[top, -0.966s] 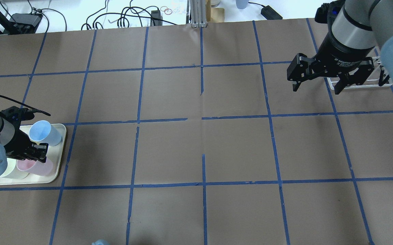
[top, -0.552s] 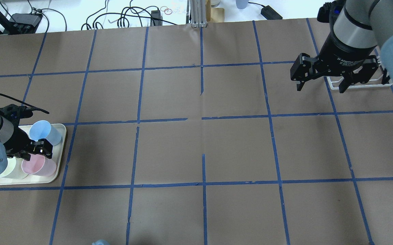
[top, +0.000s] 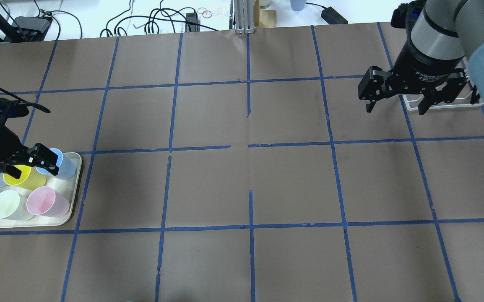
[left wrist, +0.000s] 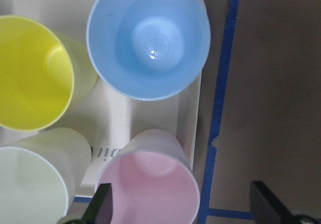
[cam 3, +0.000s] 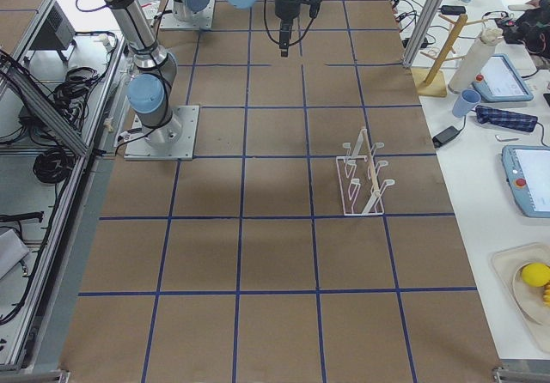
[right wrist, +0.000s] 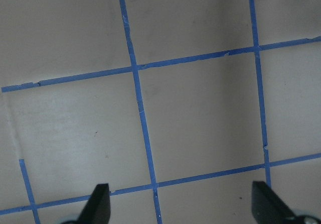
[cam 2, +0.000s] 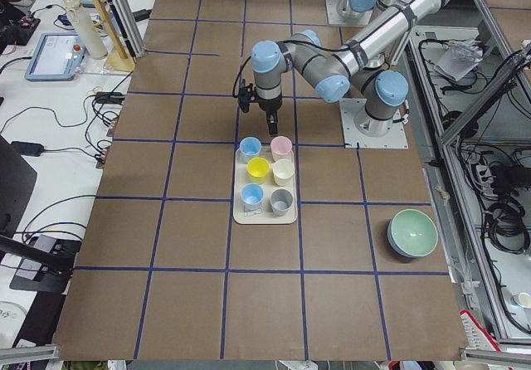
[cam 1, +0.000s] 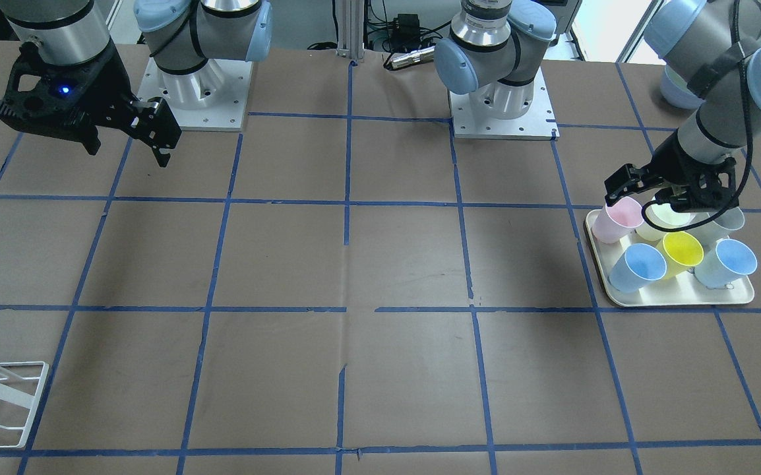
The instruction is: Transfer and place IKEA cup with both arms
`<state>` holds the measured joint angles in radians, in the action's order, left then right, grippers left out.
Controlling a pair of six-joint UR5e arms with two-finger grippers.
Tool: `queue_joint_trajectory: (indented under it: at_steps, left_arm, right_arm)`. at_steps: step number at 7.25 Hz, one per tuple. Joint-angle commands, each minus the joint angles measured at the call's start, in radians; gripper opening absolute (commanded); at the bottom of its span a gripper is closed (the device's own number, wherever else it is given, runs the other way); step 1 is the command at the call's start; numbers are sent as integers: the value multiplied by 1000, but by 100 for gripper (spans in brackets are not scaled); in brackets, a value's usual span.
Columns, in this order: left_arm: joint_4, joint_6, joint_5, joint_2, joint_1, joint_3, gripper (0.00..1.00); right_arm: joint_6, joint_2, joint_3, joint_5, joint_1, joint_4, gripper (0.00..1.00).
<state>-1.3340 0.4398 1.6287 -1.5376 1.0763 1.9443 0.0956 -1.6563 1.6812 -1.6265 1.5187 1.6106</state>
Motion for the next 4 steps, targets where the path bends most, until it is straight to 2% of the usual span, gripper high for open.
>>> queue_joint_trajectory:
  at_steps: [1, 2, 3, 4]
  left_arm:
    - [-199, -227, -9, -1, 240, -198, 100]
    - [-218, -283, -10, -9, 313, -264, 100]
    - [-208, -291, -16, -3, 373, -283, 100]
    - [-188, -334, -65, 4, 419, -291, 100]
  right_arm:
    - [3, 1, 0, 0, 0, 2, 100]
    - [4, 4, 0, -1, 0, 0, 100]
    - [6, 3, 0, -3, 0, -9, 100]
    - [18, 3, 3, -3, 0, -3, 100]
